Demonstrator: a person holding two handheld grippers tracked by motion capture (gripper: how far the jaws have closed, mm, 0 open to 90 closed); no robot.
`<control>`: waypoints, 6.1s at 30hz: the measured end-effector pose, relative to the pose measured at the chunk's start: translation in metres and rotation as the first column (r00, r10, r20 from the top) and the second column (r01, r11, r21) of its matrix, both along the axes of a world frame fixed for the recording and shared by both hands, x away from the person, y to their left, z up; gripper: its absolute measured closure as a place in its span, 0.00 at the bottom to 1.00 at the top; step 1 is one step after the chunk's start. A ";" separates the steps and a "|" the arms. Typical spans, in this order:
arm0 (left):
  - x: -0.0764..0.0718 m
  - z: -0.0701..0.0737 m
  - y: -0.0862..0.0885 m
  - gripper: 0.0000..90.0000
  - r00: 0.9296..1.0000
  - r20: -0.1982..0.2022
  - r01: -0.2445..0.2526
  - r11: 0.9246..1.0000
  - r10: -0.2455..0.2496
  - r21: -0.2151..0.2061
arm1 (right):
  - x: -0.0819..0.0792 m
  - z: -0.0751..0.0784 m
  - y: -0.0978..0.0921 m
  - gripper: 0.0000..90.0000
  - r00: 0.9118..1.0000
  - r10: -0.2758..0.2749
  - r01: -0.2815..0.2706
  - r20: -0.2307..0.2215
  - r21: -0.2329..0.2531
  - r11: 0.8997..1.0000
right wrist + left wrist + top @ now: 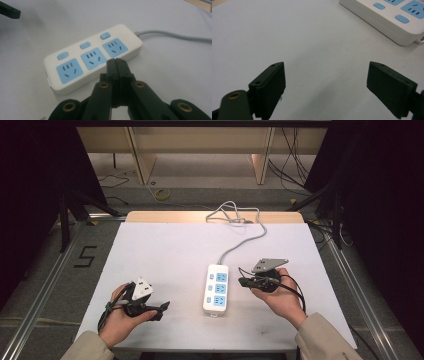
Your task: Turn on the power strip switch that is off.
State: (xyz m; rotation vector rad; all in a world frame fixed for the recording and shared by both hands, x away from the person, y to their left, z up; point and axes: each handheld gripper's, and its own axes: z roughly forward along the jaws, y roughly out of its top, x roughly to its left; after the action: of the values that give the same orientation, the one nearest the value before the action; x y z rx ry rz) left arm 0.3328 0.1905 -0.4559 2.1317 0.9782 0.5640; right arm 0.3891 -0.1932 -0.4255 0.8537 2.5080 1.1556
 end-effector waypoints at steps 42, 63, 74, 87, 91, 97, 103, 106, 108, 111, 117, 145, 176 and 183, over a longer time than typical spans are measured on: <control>0.000 0.000 -0.001 0.17 1.000 -0.006 0.002 1.000 -0.002 -0.011 | 0.013 -0.001 0.026 1.00 0.999 0.031 -0.032 -0.023 -0.021 0.999; 0.000 0.000 -0.001 0.17 1.000 -0.008 0.002 1.000 -0.002 -0.017 | 0.021 -0.001 0.036 1.00 0.999 0.035 -0.035 -0.030 -0.025 0.999; 0.000 0.000 0.000 0.17 1.000 -0.008 0.006 1.000 -0.006 -0.014 | 0.026 -0.002 0.044 1.00 0.999 0.041 -0.042 -0.031 -0.030 0.999; 0.000 0.001 0.000 0.17 1.000 -0.007 0.007 1.000 -0.008 -0.016 | 0.032 -0.005 0.049 1.00 0.998 0.040 -0.042 -0.039 -0.039 0.998; 0.000 0.001 0.000 0.17 1.000 -0.007 0.006 1.000 -0.006 -0.019 | 0.034 -0.005 0.052 1.00 0.998 0.040 -0.042 -0.037 -0.039 0.998; 0.000 0.001 0.000 0.17 1.000 -0.008 0.007 1.000 -0.007 -0.018 | 0.036 -0.006 0.056 1.00 0.998 0.042 -0.044 -0.043 -0.043 0.998; 0.000 0.001 -0.001 0.17 1.000 -0.006 0.008 1.000 -0.008 -0.019 | 0.039 -0.006 0.059 1.00 0.998 0.040 -0.042 -0.047 -0.038 0.998; 0.000 0.001 -0.001 0.17 1.000 -0.007 0.008 1.000 -0.008 -0.018 | 0.040 -0.006 0.060 1.00 0.998 0.041 -0.043 -0.048 -0.040 0.998; 0.000 0.001 -0.001 0.17 1.000 -0.007 0.008 1.000 -0.008 -0.019 | 0.041 -0.006 0.061 1.00 0.998 0.044 -0.046 -0.048 -0.040 0.998; 0.000 0.001 0.000 0.17 1.000 -0.007 0.008 1.000 -0.008 -0.018 | 0.041 -0.007 0.063 1.00 0.998 0.045 -0.047 -0.050 -0.040 0.998; 0.000 0.001 0.000 0.17 1.000 -0.006 0.009 1.000 -0.009 -0.020 | 0.043 -0.006 0.066 1.00 0.998 0.044 -0.046 -0.050 -0.046 0.998; -0.001 0.001 -0.001 0.17 1.000 -0.006 0.008 1.000 -0.008 -0.023 | 0.054 -0.009 0.081 1.00 0.997 0.043 -0.048 -0.065 -0.087 0.995; -0.001 0.001 -0.001 0.17 1.000 -0.005 0.010 1.000 -0.010 -0.026 | 0.068 -0.013 0.101 1.00 0.994 0.059 -0.071 -0.088 -0.150 0.986; -0.001 0.001 -0.001 0.17 1.000 -0.006 0.011 1.000 -0.011 -0.025 | 0.071 -0.016 0.102 1.00 0.993 0.062 -0.077 -0.097 -0.167 0.983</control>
State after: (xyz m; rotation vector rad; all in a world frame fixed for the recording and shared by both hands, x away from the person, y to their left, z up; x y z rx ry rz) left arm 0.3318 0.1893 -0.4551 2.1171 0.9712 0.5376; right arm 0.4603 -0.0911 -0.4417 0.7958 2.6841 0.9233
